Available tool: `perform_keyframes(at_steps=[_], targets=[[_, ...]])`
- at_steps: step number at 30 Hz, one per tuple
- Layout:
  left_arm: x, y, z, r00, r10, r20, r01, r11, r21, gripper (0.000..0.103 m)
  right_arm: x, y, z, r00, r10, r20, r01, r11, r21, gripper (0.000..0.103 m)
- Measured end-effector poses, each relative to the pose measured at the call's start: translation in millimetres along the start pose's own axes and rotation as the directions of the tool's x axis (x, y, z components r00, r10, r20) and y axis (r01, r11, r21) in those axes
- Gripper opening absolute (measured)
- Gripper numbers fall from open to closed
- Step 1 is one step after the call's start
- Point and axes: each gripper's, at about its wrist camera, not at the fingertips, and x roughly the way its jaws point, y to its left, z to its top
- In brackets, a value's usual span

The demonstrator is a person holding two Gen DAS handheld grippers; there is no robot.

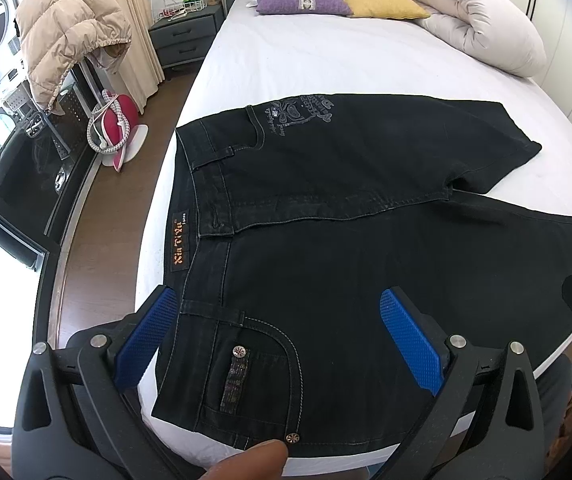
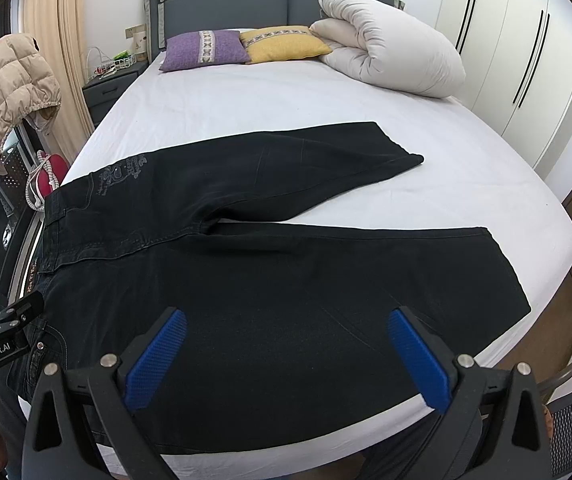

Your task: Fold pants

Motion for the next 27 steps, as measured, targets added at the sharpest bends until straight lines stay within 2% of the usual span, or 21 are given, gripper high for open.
perform_keyframes(at_steps=[27], targets=[[-4.1, -0.2, 0.3, 1.0, -0.004, 0.019, 0.004, 1.0, 0.0, 0.103, 0.4, 0.8, -0.3, 1.0, 0.002, -0.002, -0.002, 1.0, 0.001, 0.103]])
